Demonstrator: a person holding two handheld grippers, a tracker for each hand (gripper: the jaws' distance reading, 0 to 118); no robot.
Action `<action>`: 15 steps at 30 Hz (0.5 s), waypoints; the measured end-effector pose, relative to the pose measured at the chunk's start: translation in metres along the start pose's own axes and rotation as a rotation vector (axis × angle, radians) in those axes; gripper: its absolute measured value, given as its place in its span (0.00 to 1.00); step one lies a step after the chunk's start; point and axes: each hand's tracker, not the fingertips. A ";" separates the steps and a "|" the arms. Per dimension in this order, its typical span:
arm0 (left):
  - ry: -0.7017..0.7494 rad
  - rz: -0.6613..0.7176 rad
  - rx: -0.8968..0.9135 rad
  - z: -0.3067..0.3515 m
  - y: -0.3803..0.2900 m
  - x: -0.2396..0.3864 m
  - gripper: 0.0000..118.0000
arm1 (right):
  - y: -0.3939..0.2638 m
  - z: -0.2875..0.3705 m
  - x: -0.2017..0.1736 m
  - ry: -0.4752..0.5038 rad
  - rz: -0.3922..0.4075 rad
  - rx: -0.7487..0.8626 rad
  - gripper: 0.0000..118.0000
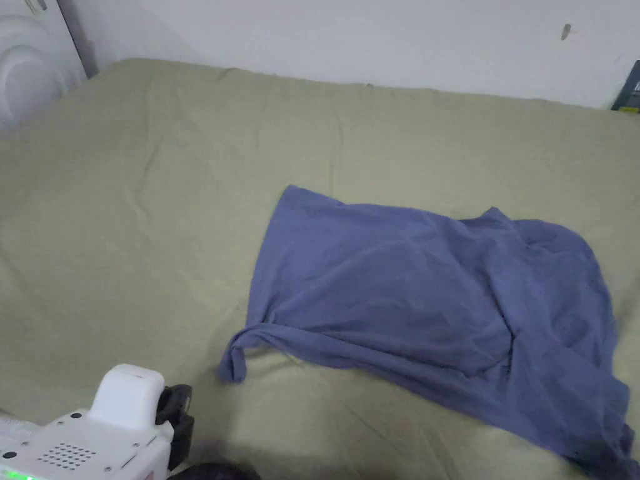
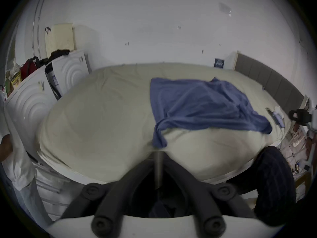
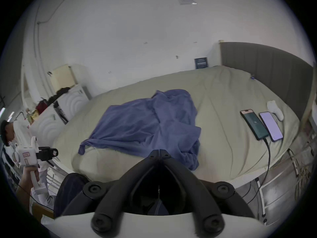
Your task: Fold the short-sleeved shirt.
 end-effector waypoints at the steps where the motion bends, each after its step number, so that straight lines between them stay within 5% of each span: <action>1: -0.068 -0.009 0.006 -0.011 0.002 -0.003 0.00 | 0.002 -0.003 0.004 0.081 -0.034 -0.026 0.00; 2: -0.202 0.095 -0.110 -0.025 0.000 -0.003 0.00 | 0.003 -0.007 0.004 0.057 -0.043 -0.035 0.00; 5: -0.204 0.070 -0.116 -0.051 0.008 0.008 0.00 | -0.001 -0.019 0.007 -0.002 0.005 -0.065 0.00; 15: -0.153 -0.029 -0.123 -0.113 0.038 0.008 0.00 | 0.002 -0.045 0.010 -0.036 -0.022 -0.127 0.00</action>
